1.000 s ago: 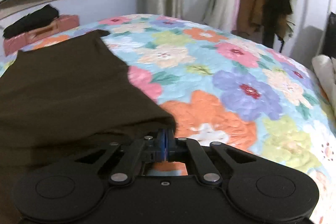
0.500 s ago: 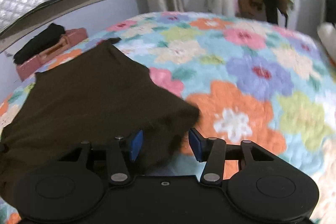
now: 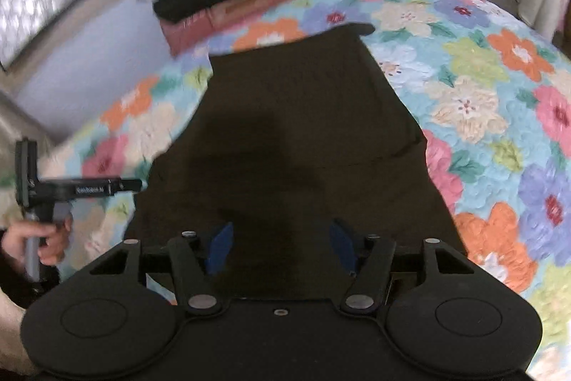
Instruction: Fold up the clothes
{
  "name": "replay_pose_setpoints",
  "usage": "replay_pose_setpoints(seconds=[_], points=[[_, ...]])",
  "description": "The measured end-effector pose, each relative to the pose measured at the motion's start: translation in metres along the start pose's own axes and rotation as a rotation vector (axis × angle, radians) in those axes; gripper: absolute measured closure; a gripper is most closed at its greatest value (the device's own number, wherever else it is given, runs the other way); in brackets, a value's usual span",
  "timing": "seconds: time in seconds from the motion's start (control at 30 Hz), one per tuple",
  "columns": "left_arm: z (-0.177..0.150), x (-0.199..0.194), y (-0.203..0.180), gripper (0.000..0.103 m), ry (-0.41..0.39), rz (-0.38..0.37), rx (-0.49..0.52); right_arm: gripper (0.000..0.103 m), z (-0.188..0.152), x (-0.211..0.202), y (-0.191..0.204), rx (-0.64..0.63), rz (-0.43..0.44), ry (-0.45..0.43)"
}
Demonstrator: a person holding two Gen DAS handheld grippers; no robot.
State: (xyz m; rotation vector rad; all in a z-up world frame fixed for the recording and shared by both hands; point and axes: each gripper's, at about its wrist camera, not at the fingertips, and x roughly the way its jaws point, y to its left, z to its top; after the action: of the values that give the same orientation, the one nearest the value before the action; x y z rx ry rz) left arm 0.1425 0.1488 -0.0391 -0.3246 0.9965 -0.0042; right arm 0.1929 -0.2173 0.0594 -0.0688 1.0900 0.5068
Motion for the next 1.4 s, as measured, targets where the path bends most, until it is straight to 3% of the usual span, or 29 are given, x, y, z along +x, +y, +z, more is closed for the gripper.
replay_pose_setpoints(seconds=[0.13,0.2,0.3,0.5,0.63,0.77,0.83,0.93,1.0,1.13,1.27,1.4], points=[[-0.001,-0.007,-0.011,0.033,-0.011,-0.024,0.043,0.037,0.034,0.010,0.012,-0.146,-0.094,0.100],[0.006,-0.010,-0.014,0.033,0.021,-0.036,0.016,0.037,0.048,0.020,0.010,-0.220,-0.120,0.123],[0.028,-0.013,-0.022,0.033,0.068,-0.060,0.000,0.037,0.070,0.044,-0.006,-0.244,-0.082,0.145],[0.103,0.020,-0.039,0.032,0.150,-0.090,0.061,0.037,0.115,0.082,-0.056,-0.037,0.116,0.232],[0.148,0.056,-0.035,0.030,0.170,-0.092,0.047,0.036,0.136,0.095,-0.070,-0.026,0.147,0.215],[0.175,0.091,-0.035,0.026,0.185,-0.089,0.049,0.036,0.154,0.119,-0.095,0.063,0.165,0.194],[0.187,0.106,-0.034,0.026,0.172,-0.101,0.052,0.035,0.164,0.134,-0.111,0.162,0.179,0.190],[0.206,0.131,-0.022,0.026,0.151,-0.149,-0.034,0.035,0.175,0.164,-0.144,0.447,0.272,0.161],[0.216,0.142,-0.015,0.026,0.138,-0.125,-0.078,0.035,0.191,0.179,-0.150,0.473,0.249,0.123],[0.226,0.158,-0.017,0.029,0.124,-0.063,0.023,0.035,0.225,0.202,-0.163,0.443,0.163,0.061],[0.232,0.176,-0.019,0.029,0.107,-0.049,0.131,0.035,0.244,0.234,-0.188,0.503,0.156,0.020],[0.232,0.196,-0.013,0.028,0.129,-0.052,0.132,0.035,0.253,0.269,-0.201,0.560,0.155,-0.027]])
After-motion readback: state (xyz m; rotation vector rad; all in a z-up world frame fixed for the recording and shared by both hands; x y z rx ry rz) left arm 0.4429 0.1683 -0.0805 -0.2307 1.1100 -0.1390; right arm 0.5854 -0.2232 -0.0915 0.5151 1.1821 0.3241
